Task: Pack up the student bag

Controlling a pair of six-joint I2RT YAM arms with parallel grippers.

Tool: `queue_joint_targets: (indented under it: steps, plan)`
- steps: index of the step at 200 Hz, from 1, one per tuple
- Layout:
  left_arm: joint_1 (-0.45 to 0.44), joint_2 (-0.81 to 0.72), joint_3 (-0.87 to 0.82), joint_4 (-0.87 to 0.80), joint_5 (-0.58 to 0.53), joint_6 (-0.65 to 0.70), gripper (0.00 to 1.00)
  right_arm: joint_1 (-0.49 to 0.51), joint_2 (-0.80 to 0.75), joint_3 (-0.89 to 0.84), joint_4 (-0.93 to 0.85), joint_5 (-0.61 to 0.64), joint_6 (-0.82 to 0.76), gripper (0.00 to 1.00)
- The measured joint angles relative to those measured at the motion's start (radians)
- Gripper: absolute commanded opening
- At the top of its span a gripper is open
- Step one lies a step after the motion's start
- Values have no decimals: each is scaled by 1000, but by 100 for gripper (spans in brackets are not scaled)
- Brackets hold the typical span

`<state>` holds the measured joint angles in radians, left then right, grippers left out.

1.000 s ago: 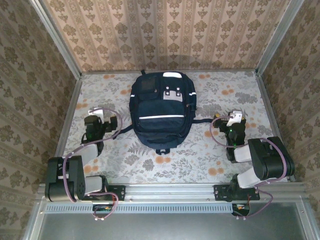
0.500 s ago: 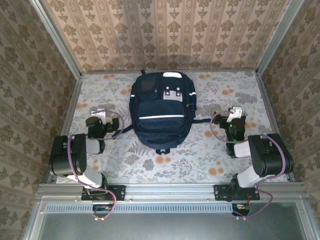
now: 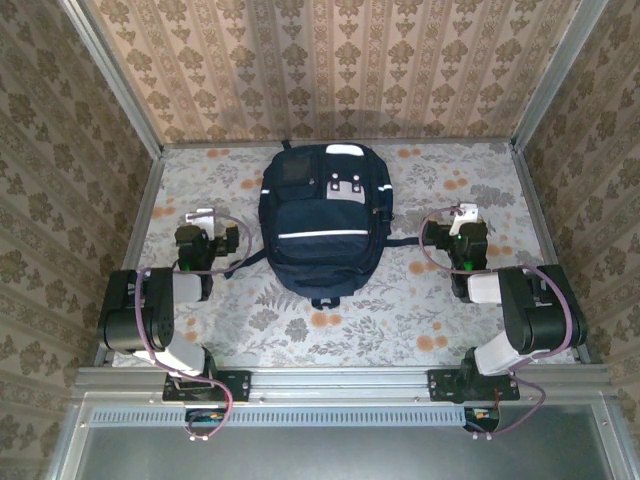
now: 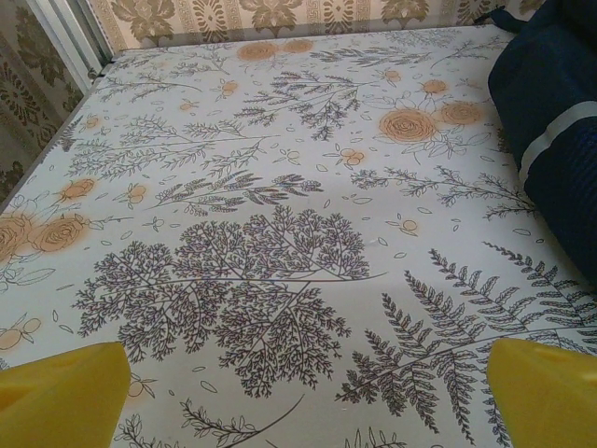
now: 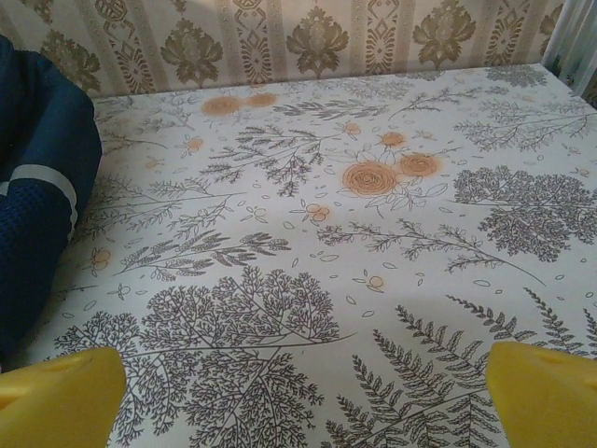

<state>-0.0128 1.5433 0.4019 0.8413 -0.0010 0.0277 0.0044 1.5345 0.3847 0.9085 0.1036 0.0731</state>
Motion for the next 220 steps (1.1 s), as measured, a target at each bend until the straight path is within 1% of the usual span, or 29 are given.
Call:
queue_joint_targets:
  steps: [220]
  plan:
    - [0, 0, 0, 0, -3, 3, 100, 8, 0, 0, -1, 0, -19, 100]
